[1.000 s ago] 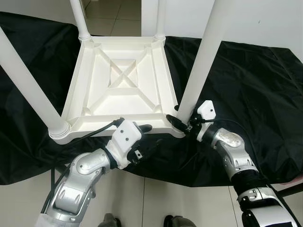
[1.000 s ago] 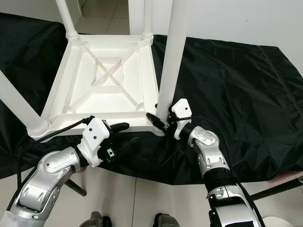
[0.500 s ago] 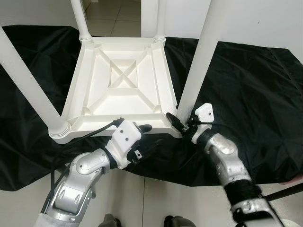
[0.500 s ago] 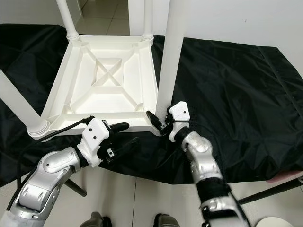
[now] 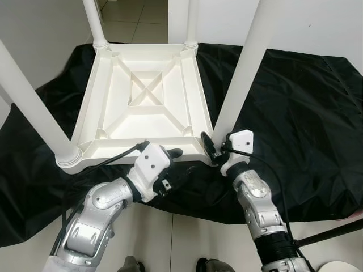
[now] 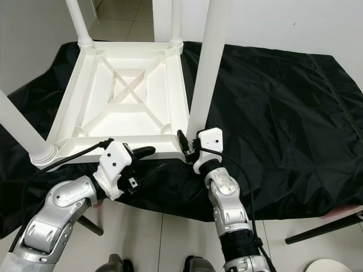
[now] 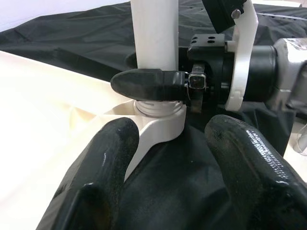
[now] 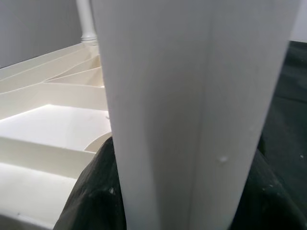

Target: Building children table

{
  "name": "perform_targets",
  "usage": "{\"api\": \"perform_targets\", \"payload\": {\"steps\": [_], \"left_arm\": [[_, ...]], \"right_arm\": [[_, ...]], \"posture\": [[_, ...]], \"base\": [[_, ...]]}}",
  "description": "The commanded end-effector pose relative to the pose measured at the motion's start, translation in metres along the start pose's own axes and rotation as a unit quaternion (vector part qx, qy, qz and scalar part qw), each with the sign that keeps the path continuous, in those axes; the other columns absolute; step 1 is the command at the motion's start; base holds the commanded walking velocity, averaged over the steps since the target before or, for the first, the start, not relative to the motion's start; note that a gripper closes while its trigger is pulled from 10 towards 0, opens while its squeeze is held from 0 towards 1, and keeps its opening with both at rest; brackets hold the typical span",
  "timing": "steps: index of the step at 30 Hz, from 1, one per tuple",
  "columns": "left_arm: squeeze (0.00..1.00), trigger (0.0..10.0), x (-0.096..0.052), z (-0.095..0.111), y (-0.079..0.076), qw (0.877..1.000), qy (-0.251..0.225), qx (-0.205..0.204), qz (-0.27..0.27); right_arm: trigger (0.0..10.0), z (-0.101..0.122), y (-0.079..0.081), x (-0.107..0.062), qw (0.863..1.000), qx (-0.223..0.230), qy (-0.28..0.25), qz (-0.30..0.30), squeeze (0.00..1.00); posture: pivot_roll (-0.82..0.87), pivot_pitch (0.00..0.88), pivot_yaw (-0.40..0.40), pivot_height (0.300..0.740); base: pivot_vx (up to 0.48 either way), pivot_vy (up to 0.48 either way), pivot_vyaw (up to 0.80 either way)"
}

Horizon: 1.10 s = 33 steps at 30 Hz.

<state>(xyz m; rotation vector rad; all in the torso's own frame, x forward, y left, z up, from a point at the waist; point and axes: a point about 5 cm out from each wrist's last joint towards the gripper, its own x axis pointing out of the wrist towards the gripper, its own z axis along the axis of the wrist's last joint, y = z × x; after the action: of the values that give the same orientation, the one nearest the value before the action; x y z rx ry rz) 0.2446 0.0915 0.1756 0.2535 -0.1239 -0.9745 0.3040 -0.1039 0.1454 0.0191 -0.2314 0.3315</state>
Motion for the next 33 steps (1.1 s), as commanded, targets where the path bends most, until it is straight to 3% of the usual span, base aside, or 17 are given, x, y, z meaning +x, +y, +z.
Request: {"api": "perform_targets", "payload": {"steps": [1, 9, 10, 12, 13, 22, 23, 25, 26, 33], "left_arm": [[0.00, 10.0, 0.001, -0.003, 0.006, 0.999, 0.007, 0.003, 0.043], [0.00, 10.0, 0.001, -0.004, 0.003, 0.999, 0.008, -0.003, 0.044], [0.00, 10.0, 0.002, -0.003, 0.001, 0.999, 0.007, -0.006, 0.044], [0.00, 10.0, 0.003, -0.003, 0.000, 0.999, 0.006, -0.007, 0.043], [0.00, 10.0, 0.003, -0.003, 0.000, 0.999, 0.005, -0.010, 0.045], [0.00, 10.0, 0.004, -0.002, 0.002, 0.999, 0.004, -0.010, 0.050], [0.00, 10.0, 0.004, -0.002, 0.003, 0.999, 0.005, -0.009, 0.051], [0.00, 10.0, 0.003, -0.003, 0.003, 0.999, 0.005, -0.008, 0.051], [0.00, 10.0, 0.003, -0.003, 0.005, 0.998, 0.006, -0.006, 0.055], [0.00, 10.0, 0.003, -0.003, 0.010, 0.998, 0.006, -0.002, 0.066]], "right_arm": [[10.0, -0.010, 0.017, -0.002, 0.999, 0.021, 0.027, -0.004, 0.00], [10.0, -0.006, 0.037, 0.003, 0.999, 0.004, 0.032, -0.024, 0.00], [10.0, -0.006, 0.039, 0.004, 0.999, 0.006, 0.034, -0.030, 0.67], [10.0, -0.005, 0.040, 0.005, 0.999, 0.009, 0.037, -0.036, 0.67], [10.0, -0.003, 0.041, 0.006, 0.999, 0.019, 0.031, -0.030, 1.00], [10.0, 0.001, 0.041, 0.001, 0.999, 0.014, 0.025, -0.026, 1.00], [10.0, 0.001, 0.039, 0.001, 0.999, 0.012, 0.028, -0.026, 0.66], [10.0, 0.001, 0.037, 0.001, 0.999, 0.010, 0.031, -0.024, 0.66], [10.0, 0.002, 0.037, 0.000, 0.999, 0.009, 0.029, -0.010, 0.00], [10.0, 0.005, 0.022, -0.006, 0.997, 0.000, 0.027, 0.068, 0.00]], "posture": [[-0.04, 0.126, 0.015, 0.740], [-0.04, 0.132, 0.019, 0.740], [-0.04, 0.138, 0.016, 0.740], [-0.04, 0.138, 0.016, 0.740], [-0.04, 0.143, 0.018, 0.740], [-0.04, 0.146, 0.017, 0.740], [-0.04, 0.141, 0.014, 0.740], [-0.04, 0.141, 0.014, 0.740], [-0.04, 0.138, 0.013, 0.740], [-0.04, 0.128, 0.009, 0.740]], "base": [[0.000, 0.000, 0.00], [0.000, 0.000, 0.00], [0.000, 0.000, 0.00], [0.000, 0.000, 0.00], [0.000, 0.000, 0.00], [0.000, 0.000, 0.00], [0.000, 0.000, 0.00], [0.000, 0.000, 0.00], [0.000, 0.000, 0.00], [0.000, 0.000, 0.00]]}}
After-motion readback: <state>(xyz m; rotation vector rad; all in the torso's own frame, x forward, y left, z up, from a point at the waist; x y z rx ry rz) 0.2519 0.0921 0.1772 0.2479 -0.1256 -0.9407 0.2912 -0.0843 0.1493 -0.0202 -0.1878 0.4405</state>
